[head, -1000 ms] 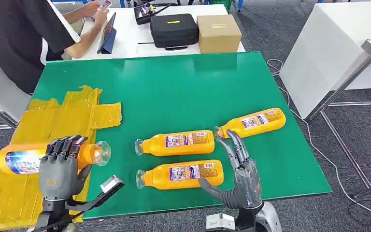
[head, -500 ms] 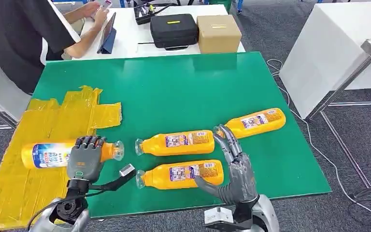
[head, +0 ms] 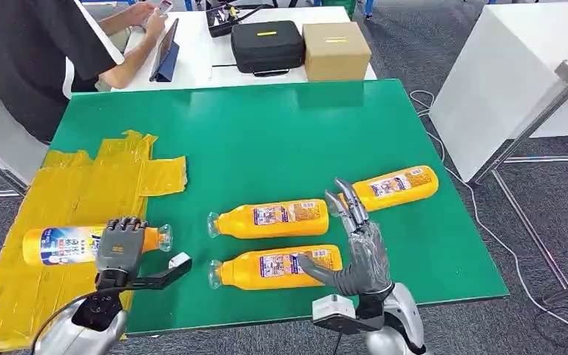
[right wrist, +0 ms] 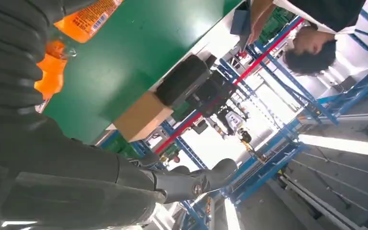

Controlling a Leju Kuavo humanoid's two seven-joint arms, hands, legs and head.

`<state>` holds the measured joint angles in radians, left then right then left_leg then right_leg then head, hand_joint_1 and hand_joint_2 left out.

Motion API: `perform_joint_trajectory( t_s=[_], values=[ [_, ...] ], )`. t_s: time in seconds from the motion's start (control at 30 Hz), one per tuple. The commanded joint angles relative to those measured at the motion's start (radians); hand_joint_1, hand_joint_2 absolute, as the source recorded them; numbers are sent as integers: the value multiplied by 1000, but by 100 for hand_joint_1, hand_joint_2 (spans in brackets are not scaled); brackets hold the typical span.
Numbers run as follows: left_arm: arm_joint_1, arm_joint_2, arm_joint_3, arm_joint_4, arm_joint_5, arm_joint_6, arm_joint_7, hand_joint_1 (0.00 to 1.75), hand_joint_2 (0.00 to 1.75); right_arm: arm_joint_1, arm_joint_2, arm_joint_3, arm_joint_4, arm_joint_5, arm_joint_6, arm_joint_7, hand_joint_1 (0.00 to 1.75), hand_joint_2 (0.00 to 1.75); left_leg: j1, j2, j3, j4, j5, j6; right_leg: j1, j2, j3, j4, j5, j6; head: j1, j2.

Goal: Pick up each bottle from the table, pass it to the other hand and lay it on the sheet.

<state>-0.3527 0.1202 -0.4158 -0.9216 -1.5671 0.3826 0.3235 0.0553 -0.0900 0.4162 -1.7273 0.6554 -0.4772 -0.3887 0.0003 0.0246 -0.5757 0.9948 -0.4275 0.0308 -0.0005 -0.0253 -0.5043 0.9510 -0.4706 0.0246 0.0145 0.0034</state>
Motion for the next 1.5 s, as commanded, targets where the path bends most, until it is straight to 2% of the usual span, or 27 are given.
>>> perform_joint_trajectory(
  t_s=[0.03,0.37,0.57,0.7,0.87,0.93,1.07,1.13,1.3,1.4,1.5],
  values=[
    [-75,-47,92,245,-4,-21,-39,0,175,-61,14,-29,84,3,27,14,0,175,0,0,3,-2,0,-2,-1,4,3,-2,0,0,0,0],
    [-87,-57,108,298,-4,-44,-40,0,175,-69,9,-23,107,4,26,16,0,175,0,0,10,-2,0,-2,-1,3,9,-1,1,-1,0,0],
    [-87,-107,236,289,0,-35,-163,0,175,-43,8,-19,91,5,2,33,0,175,-1,-1,15,-2,0,-2,0,2,14,-1,0,-1,0,0],
    [-35,-143,316,114,43,1,-253,0,175,-19,16,-29,73,26,3,46,0,175,-1,-2,13,-3,2,-3,-1,3,12,-2,1,-1,0,0],
    [73,-164,300,-239,125,-36,-300,0,175,13,23,-51,51,48,2,53,0,175,0,-2,13,-1,0,-2,-1,0,12,0,-1,0,0,0],
    [114,-173,285,-385,148,8,-305,0,175,21,31,-60,50,57,0,55,0,175,0,-1,10,0,0,-2,0,1,10,1,-1,0,0,0],
    [130,-170,273,-452,153,-27,-294,0,175,21,35,-61,52,62,-1,55,0,175,0,-2,3,1,0,-2,-1,2,3,2,-1,0,0,0],
    [158,-171,264,-532,235,45,-336,0,175,25,44,-69,51,73,-4,57,0,175,-1,-2,4,0,-1,-3,-2,3,3,1,-2,-1,0,0],
    [291,-160,246,-815,343,75,-374,0,175,40,44,-85,41,127,-36,75,0,175,-1,0,2,1,-2,-3,-2,4,1,2,-2,-1,0,0],
    [394,-173,279,-947,372,316,-404,0,175,67,47,-99,8,242,-112,105,0,175,-1,2,4,0,-3,-3,-2,7,1,1,-2,-1,0,0],
    [435,-169,289,-995,427,316,-441,0,175,82,43,-96,-8,266,-129,115,0,175,-1,2,3,0,-3,-3,-2,7,1,1,-2,0,0,0]
  ],
)
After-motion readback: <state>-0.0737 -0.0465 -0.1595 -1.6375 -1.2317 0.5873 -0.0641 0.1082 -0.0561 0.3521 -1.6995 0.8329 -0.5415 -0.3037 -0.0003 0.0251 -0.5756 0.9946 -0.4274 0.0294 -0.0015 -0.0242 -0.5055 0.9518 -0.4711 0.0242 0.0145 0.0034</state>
